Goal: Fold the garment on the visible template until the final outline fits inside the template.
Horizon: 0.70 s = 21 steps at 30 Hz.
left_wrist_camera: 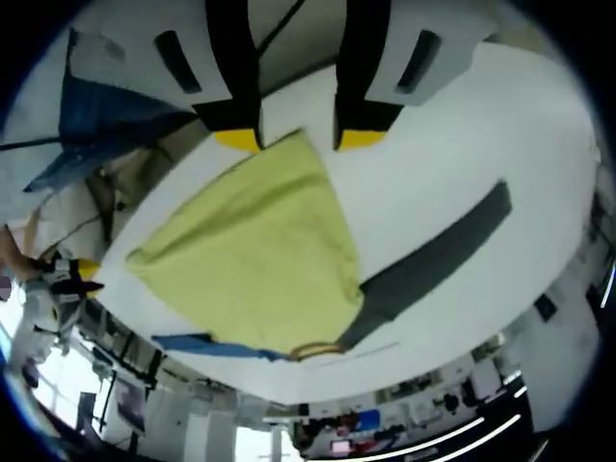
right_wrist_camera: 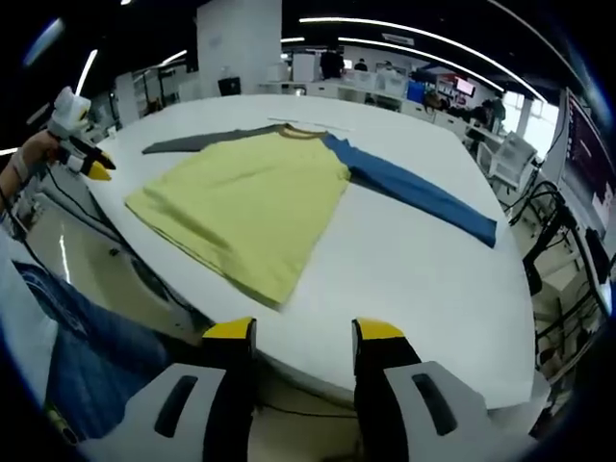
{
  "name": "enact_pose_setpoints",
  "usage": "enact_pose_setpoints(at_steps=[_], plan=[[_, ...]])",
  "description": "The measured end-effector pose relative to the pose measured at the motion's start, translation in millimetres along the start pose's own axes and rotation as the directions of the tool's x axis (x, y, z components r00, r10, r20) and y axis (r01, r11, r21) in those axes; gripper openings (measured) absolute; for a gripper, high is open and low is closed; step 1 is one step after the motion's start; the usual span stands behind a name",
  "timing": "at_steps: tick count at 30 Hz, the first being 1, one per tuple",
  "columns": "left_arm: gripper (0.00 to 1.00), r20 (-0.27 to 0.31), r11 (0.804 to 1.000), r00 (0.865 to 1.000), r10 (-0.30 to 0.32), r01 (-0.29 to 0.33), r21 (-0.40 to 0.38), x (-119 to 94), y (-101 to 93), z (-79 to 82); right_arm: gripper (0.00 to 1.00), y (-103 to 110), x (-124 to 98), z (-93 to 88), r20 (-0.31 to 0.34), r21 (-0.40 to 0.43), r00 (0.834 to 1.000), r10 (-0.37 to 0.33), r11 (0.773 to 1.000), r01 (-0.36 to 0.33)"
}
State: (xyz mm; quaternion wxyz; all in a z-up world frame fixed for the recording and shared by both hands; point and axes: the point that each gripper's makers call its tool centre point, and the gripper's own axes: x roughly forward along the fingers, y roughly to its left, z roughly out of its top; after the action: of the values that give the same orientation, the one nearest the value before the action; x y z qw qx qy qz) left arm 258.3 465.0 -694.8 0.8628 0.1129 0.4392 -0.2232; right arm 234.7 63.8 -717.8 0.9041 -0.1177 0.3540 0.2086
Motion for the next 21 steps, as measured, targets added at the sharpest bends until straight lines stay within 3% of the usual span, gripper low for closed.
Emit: enact_pose_setpoints(at_steps=[12, 21], plan=[[0.41, 0.052, 0.999, 0.998, -0.03, 0.031, -0.016, -3.8, -10.5, 0.9, 0.67, 10.7, -1.6, 9.6, 0.021, -0.045, 1.0, 0.015, 0.999, -0.014], [0.47, 0.086, 0.999, 0.996, -0.032, 0.034, -0.015, -4.7, -9.3, 13.0, 0.75, 8.1, 1.5, 18.7, 0.02, -0.062, 1.0, 0.019, 0.998, -0.018]])
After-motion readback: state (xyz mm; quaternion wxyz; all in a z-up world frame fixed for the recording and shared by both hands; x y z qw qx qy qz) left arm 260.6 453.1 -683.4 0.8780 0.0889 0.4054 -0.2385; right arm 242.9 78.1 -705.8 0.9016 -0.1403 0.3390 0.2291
